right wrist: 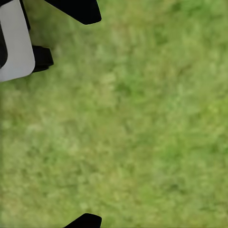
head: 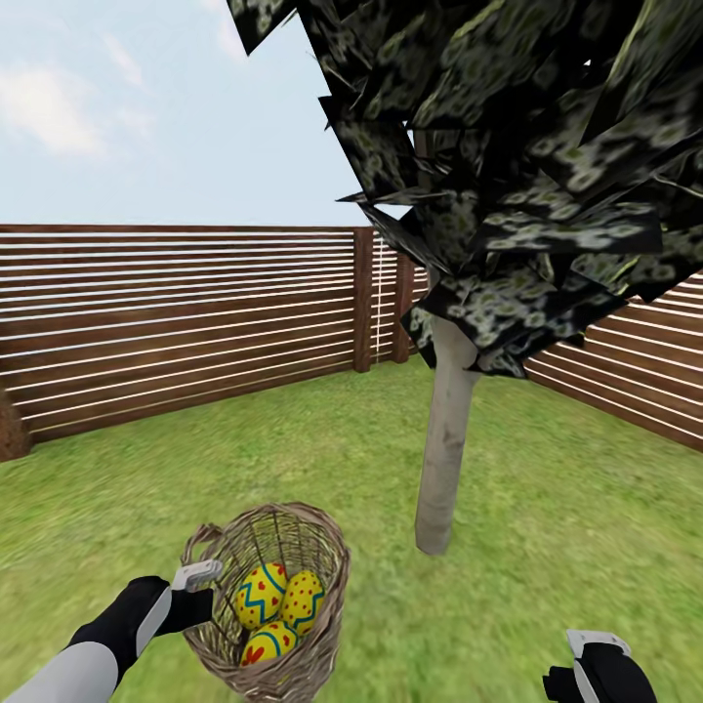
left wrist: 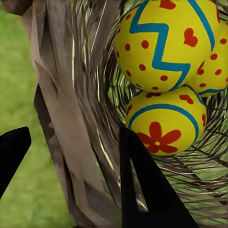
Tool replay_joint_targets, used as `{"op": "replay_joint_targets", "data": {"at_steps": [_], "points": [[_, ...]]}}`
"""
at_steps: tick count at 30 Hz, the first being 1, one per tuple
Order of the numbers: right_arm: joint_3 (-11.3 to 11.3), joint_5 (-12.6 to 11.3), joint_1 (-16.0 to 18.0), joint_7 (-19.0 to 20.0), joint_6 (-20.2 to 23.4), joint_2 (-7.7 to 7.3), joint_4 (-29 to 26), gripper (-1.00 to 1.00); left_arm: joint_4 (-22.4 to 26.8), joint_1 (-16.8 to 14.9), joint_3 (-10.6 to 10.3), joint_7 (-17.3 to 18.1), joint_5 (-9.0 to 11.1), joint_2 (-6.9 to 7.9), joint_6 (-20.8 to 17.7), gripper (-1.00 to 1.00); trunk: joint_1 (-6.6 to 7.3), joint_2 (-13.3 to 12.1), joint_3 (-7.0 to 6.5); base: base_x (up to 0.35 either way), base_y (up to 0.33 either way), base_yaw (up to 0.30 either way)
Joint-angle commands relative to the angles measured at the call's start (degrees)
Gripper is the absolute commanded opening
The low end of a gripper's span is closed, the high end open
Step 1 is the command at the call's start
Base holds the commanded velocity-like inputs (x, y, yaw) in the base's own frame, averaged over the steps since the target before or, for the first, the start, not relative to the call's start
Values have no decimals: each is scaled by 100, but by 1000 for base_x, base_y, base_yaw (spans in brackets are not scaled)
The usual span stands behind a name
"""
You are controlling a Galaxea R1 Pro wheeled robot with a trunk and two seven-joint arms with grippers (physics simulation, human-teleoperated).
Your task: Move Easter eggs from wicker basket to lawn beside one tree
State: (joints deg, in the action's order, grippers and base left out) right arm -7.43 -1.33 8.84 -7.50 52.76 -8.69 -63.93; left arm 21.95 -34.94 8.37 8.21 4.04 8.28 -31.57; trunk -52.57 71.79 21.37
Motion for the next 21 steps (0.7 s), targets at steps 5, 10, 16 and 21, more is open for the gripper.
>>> {"op": "replay_joint_targets", "data": {"at_steps": [5,10,16,21], "points": [[5,-11,5,-24,24,-1,-5,100,11,-4,33,4,71,-2,-42,-100,-111,207,97,0,0,0],[5,-8,4,-23,24,-1,1,100,2,-4,30,-3,62,-70,-42,-100,-220,407,187,0,0,0],[5,-8,4,-24,24,-1,3,100,-7,-4,24,-4,62,-72,-42,-100,-352,648,294,0,0,0],[5,-8,4,-24,24,-1,3,100,-7,-4,24,-4,62,-72,-42,-100,-462,848,384,0,0,0]]}}
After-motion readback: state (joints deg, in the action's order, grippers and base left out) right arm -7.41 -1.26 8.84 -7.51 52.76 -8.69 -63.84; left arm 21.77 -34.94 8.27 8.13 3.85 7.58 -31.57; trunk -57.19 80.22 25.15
